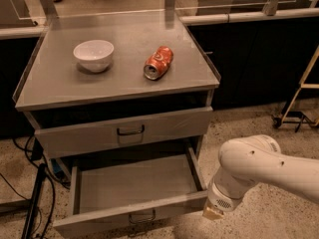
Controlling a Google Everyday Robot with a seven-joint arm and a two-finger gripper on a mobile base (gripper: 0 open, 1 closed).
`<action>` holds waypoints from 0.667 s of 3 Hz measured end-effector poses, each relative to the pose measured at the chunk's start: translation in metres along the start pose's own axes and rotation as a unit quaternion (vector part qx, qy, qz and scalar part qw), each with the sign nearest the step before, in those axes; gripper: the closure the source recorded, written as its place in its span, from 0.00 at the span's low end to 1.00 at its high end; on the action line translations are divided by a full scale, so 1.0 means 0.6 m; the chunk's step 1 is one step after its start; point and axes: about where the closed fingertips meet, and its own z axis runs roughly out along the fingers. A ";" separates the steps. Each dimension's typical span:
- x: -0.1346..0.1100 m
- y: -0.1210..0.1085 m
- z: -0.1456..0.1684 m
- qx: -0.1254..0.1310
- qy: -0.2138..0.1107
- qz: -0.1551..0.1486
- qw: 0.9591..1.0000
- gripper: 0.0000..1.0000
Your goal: Close middle drawer
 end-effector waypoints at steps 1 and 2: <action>-0.009 -0.022 0.062 -0.010 0.003 0.031 0.999 1.00; -0.009 -0.022 0.063 -0.010 0.003 0.031 0.999 1.00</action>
Offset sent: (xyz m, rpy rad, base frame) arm 0.0206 0.0127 -0.0570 -0.0056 0.0396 -0.0863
